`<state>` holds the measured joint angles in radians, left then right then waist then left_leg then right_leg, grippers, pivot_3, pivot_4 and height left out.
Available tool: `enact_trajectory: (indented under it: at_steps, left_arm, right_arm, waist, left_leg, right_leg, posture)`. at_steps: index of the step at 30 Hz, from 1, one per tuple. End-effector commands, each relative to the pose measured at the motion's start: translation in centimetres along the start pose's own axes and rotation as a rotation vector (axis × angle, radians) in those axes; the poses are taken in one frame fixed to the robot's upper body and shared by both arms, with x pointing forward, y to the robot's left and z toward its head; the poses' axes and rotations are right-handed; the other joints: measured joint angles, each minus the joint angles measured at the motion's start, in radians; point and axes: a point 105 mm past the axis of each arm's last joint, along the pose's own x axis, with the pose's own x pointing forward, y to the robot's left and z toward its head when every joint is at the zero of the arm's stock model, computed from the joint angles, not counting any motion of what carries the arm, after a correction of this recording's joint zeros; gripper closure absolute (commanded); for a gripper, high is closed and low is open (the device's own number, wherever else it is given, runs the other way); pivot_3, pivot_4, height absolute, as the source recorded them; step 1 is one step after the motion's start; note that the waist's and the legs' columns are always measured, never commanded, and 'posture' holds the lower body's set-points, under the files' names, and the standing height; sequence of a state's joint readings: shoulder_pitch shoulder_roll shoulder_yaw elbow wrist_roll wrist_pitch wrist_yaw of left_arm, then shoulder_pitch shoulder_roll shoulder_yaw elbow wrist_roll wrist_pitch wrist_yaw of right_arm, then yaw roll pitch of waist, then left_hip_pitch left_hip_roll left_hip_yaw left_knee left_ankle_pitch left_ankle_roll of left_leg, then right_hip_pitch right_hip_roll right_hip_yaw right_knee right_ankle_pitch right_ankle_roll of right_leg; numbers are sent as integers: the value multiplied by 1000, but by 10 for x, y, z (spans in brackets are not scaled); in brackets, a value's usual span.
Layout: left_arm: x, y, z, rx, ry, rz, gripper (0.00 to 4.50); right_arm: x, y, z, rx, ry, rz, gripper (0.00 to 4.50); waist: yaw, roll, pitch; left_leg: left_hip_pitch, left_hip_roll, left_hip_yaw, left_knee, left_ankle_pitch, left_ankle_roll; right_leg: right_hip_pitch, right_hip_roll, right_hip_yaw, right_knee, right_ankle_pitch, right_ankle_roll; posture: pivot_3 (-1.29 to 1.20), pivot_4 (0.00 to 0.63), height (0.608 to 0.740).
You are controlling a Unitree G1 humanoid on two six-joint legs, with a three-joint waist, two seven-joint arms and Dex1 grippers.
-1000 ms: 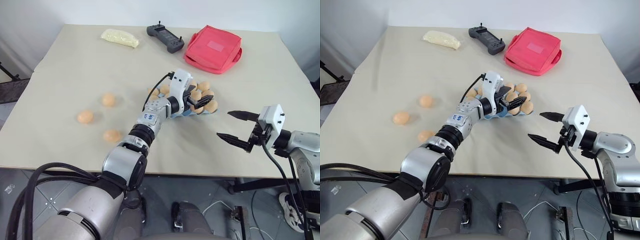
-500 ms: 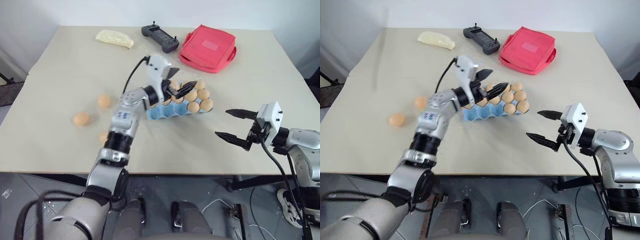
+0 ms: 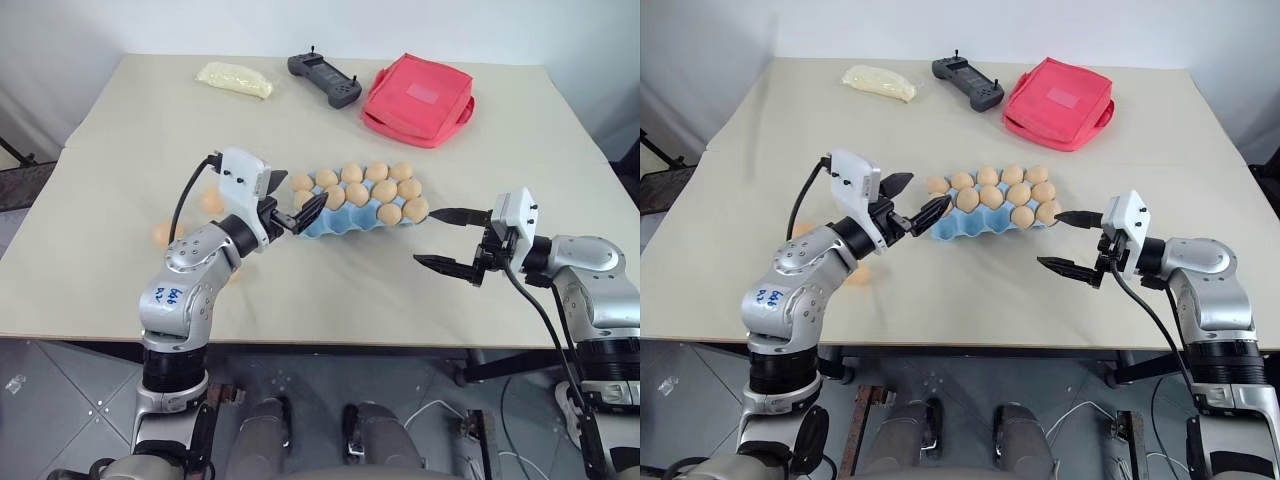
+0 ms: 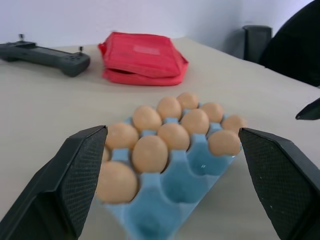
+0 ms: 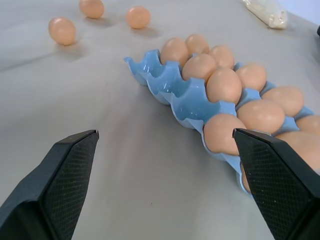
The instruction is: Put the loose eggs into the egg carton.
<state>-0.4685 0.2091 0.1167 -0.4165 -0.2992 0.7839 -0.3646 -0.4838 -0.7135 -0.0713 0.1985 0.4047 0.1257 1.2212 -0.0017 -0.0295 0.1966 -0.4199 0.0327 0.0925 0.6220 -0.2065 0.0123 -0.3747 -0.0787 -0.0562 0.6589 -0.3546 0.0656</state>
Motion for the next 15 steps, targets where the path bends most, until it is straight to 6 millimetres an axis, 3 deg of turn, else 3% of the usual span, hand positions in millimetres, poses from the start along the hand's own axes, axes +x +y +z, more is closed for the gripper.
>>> enact_trajectory:
  at_steps: [1,6,15]
  left_arm:
    - [-22,-6,5,21,-23,-1,25]
    - [-53,-1,-3,55,8,31,25]
    - [-108,31,-22,53,105,249,25]
  right_arm:
    - [2,-2,8,-35,-25,19,0]
    - [6,-3,7,-36,-30,32,0]
    - [12,-4,7,-37,-40,47,0]
  waist:
    - [-2,0,0]
    - [-3,0,0]
    - [-2,0,0]
  left_leg:
    - [0,0,0,0,0,0]
    - [0,0,0,-1,0,0]
    - [0,1,0,-1,-4,-3]
  right_leg:
    - [0,0,0,0,0,0]
    - [0,0,0,-1,0,0]
    - [0,-1,1,-2,1,-1]
  posture:
    - [0,150,740]
    - [0,150,740]
    - [0,150,740]
